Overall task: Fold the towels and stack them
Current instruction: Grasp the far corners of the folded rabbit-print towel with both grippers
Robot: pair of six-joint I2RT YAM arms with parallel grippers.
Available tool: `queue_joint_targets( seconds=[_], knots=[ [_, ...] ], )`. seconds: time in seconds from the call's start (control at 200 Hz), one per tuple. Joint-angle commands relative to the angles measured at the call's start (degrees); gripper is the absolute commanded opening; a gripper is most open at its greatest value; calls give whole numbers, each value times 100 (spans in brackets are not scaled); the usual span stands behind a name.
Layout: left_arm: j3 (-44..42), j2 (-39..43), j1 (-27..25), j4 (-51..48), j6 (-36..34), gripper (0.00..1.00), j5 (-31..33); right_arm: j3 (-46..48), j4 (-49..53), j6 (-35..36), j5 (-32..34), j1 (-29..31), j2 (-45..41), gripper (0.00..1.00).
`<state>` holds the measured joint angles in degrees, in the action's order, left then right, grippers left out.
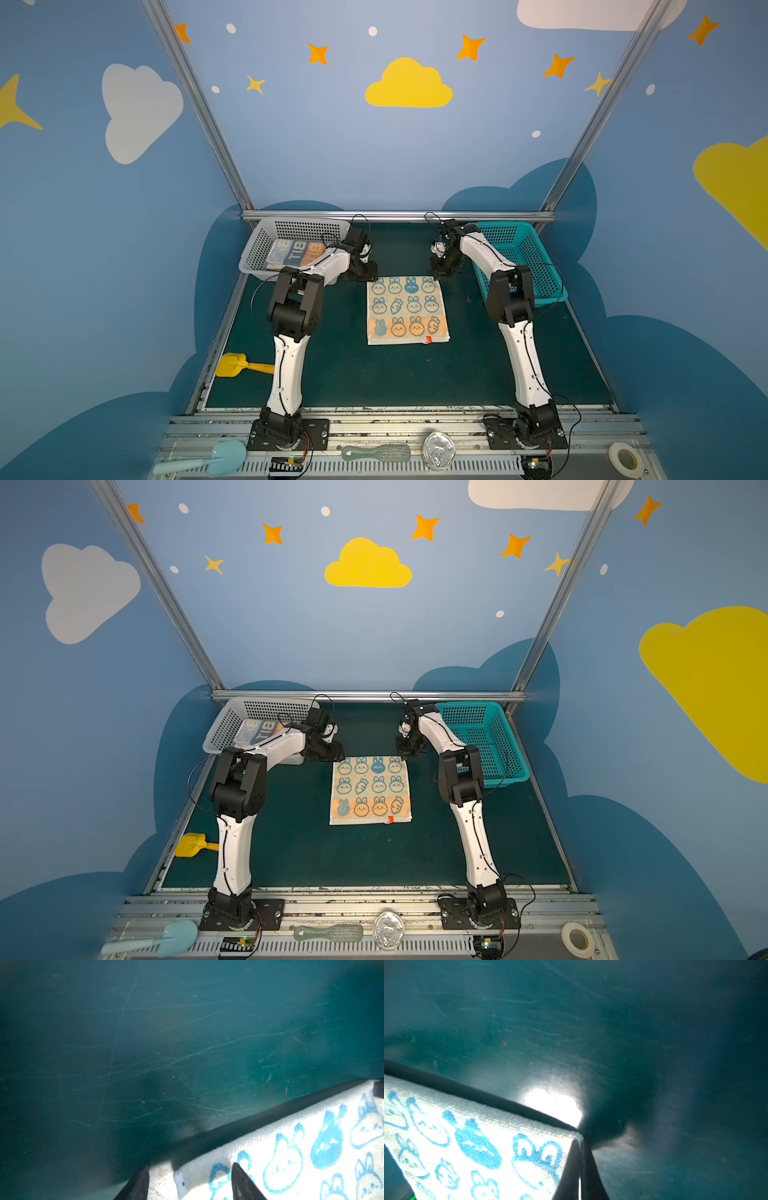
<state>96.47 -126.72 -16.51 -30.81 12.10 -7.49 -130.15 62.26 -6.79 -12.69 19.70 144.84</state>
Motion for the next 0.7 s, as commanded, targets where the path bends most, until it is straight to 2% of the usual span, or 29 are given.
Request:
queue_joint_targets(
  seconds=[0.0,0.21,0.691],
  knots=[
    [-80,-104,47,-40,-224,56,-51,27,234,35,21,-19,124,0],
    [-46,-206,52,12,-344,35,-137,51,234,33,21,-13,94,0],
    [-464,-196,-7,223,-296,18,-376,61,243,2,12,-46,78,0]
  ],
)
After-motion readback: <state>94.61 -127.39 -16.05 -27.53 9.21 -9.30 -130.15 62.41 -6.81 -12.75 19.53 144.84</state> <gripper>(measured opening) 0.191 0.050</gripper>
